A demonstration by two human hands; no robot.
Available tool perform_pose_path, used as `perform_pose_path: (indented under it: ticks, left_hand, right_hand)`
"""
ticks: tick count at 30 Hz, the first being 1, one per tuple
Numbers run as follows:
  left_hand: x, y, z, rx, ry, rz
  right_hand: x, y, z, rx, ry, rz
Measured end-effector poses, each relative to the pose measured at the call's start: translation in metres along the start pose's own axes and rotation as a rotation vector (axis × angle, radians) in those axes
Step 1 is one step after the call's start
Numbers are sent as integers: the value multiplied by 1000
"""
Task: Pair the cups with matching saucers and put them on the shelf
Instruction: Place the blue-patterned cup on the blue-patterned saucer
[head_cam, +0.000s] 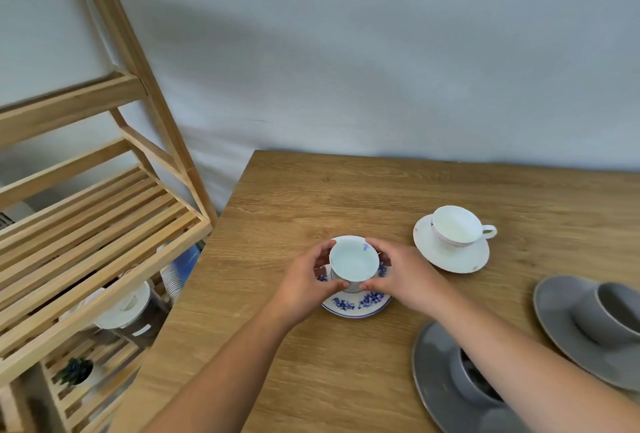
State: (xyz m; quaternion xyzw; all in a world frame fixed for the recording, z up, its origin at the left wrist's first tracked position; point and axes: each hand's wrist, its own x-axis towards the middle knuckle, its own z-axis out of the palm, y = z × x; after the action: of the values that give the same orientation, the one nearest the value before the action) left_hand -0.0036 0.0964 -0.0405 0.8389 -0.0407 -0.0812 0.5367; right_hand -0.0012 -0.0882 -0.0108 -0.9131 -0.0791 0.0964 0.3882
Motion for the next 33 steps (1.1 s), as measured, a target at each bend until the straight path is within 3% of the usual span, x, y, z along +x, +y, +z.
perform_pose_path:
  ticks: [10, 15, 21, 26, 33]
  left_hand:
    - [-6, -4, 5, 42, 31, 7]
    - [-7, -4, -2, 106, 38, -7]
    - [-7, -14, -15, 104, 251, -216]
    - [-3, -21, -14, -13, 96, -407]
    - [8, -24, -13, -116, 20, -423]
  right_hand:
    - [-6, 1, 7, -78, 48, 11]
    - [-8, 4, -7, -69, -31, 75]
    - [2, 18, -27, -80, -3, 221]
    - [14, 28, -17, -65, -37, 359]
    - [27, 22, -6, 162, -123, 485]
